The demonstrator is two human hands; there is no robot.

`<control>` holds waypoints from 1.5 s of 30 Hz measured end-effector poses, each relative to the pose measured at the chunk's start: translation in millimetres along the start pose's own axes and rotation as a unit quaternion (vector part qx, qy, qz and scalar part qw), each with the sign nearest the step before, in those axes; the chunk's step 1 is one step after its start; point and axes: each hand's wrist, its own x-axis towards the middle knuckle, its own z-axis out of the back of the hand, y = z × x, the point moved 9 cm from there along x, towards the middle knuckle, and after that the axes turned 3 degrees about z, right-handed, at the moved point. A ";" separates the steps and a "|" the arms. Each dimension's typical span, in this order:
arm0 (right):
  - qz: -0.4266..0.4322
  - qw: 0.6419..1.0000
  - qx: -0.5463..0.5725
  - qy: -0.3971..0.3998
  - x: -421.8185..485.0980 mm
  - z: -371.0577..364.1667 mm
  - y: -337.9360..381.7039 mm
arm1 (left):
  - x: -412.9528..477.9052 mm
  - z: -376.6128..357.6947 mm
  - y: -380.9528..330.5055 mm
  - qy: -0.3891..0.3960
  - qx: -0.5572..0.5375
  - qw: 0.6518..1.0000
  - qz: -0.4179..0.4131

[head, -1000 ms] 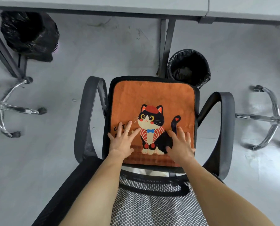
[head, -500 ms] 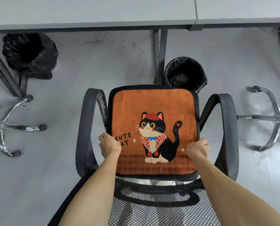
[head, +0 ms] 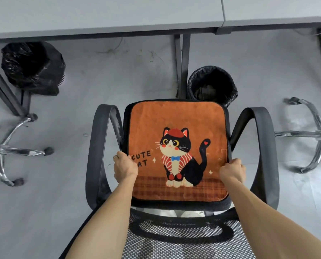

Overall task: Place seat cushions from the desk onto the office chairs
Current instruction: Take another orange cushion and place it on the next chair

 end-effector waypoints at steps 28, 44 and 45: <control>0.272 0.864 -0.381 0.184 -164.4 32.4 62.0 | -162.7 32.9 -50.8 0.259 0.330 0.866 -0.272; 0.461 0.873 -0.155 0.013 -378.4 188.0 74.3 | -305.0 277.9 -26.1 0.021 0.139 0.892 -0.429; 0.480 0.865 -0.144 0.006 -394.8 193.3 75.9 | -308.2 301.6 -18.0 -0.019 0.125 0.893 -0.431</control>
